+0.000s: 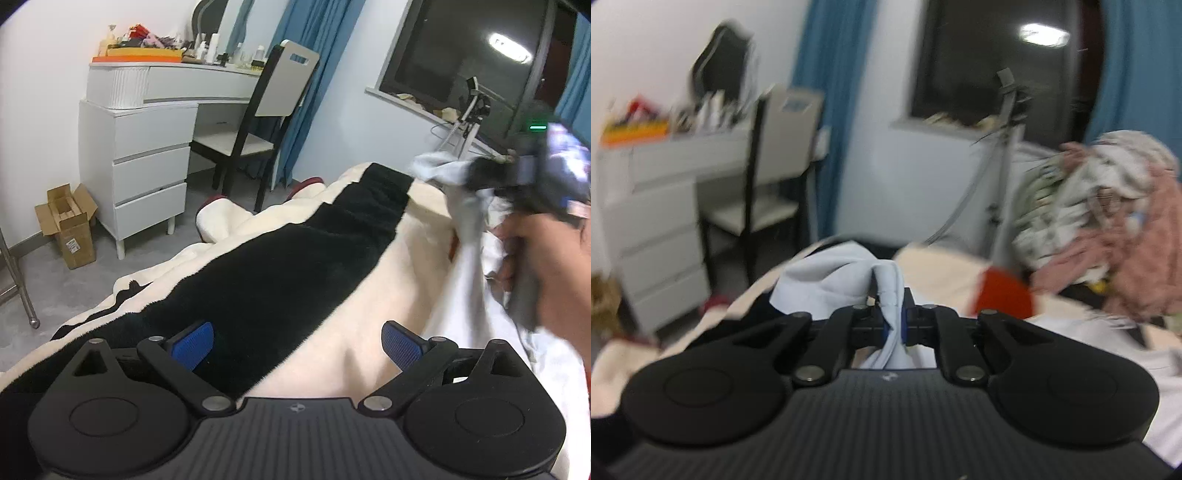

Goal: Fold clothes

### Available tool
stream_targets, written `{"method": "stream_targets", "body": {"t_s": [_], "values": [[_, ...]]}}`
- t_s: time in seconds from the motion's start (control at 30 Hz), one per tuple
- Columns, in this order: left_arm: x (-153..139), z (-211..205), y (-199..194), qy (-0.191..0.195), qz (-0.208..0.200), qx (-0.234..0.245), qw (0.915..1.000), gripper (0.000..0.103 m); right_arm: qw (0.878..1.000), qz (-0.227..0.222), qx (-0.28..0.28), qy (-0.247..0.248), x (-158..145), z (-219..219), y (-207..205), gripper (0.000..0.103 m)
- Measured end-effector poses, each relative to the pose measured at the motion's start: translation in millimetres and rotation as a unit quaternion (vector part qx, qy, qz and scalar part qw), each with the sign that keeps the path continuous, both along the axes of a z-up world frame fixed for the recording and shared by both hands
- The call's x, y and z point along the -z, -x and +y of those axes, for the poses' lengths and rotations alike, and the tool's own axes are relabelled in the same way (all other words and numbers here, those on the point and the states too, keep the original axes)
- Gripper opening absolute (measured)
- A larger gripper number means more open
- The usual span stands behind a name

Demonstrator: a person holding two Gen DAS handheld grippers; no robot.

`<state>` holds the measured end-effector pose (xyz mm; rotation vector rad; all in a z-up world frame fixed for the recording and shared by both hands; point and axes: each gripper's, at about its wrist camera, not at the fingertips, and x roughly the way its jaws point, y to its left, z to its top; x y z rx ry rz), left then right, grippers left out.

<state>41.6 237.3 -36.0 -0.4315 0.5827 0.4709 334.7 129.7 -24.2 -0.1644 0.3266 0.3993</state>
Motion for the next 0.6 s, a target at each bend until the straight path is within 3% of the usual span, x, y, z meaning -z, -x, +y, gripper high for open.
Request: {"method": "stream_targets", "body": {"t_s": [0.13,0.2,0.3,0.4,0.47,0.53,0.6], "values": [[-6,-12,9,0.005,-0.008,0.028,0.9996,0.099,0.996,-0.031,0.066,-0.052,-30,-85,0,0.008],[-6,-21,14,0.010,-0.016,0.051,0.9985,0.099,0.991,-0.034,0.114,-0.064,-31,-131,-3,0.008],[-3,-39,13,0.008,-0.017,0.090,0.9958,0.100,0.980,-0.006,0.187,-0.069,-14,-194,-17,0.008],[4,-58,4,-0.004,-0.007,0.123,0.9923,0.100,0.968,0.052,0.232,-0.083,22,-244,-33,0.013],[8,-66,-1,-0.010,-0.002,0.134,0.9909,0.100,0.963,0.083,0.249,-0.066,44,-259,-39,0.032],[11,-72,-4,-0.013,0.000,0.142,0.9898,0.100,0.962,0.094,0.249,-0.062,51,-265,-31,0.086],[13,-77,-5,-0.017,-0.001,0.149,0.9887,0.100,0.963,0.095,0.241,-0.071,51,-270,-17,0.092]]}}
